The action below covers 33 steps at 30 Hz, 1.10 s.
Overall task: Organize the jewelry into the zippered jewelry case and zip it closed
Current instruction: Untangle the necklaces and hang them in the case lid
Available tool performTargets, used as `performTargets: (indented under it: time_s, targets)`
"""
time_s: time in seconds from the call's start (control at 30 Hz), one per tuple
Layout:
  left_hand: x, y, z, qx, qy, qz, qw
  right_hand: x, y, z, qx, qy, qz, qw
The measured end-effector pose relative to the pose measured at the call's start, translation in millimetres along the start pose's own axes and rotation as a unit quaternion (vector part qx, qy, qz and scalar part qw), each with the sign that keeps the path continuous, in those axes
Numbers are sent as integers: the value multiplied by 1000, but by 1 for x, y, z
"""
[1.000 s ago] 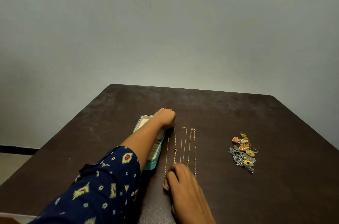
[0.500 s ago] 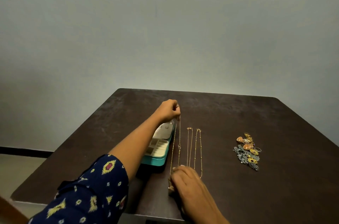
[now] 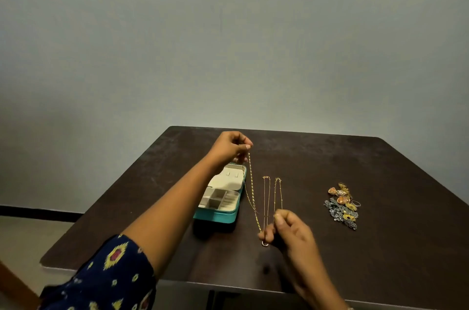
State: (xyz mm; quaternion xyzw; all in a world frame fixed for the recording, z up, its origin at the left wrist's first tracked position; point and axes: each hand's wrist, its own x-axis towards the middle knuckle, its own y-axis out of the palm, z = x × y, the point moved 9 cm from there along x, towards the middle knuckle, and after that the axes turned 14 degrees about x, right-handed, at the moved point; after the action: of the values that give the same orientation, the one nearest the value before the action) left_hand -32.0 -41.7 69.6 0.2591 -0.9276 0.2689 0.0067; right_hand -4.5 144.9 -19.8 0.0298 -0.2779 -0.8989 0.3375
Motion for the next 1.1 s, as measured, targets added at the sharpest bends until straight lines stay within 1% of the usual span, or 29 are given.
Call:
performTargets:
  time_s: [0.03,0.1,0.2,0.27,0.43,0.63,0.9,1.0,1.1]
  targets:
    - [-7,0,-1,-32,-14,-1,999,-1,-3,-1,30,26,-26,999]
    - [-23,2,-2,-87,-40,-8,995,-2,-7,0,46,52,-50,996]
    - [-47,6,-2,-155,-61,-15,986,-3,-6,8,28,49,-45,997]
    - [-61,10,-3,-175,-61,-17,983,-3,-1,14,2,44,-31,999]
    - [-87,24,-5,-184,-56,11,981,0,16,26,-60,21,8,998]
    - [-100,29,2,-180,-62,-1,982,4,33,31,-135,-30,36,990]
    - [-103,45,1,-152,-71,62,984,7,46,31,-203,-55,73,975]
    - [-104,45,-2,-146,-68,96,982,11,39,27,-222,-43,67,972]
    - [-103,38,-6,-181,-65,106,976,14,29,25,-213,-15,48,976]
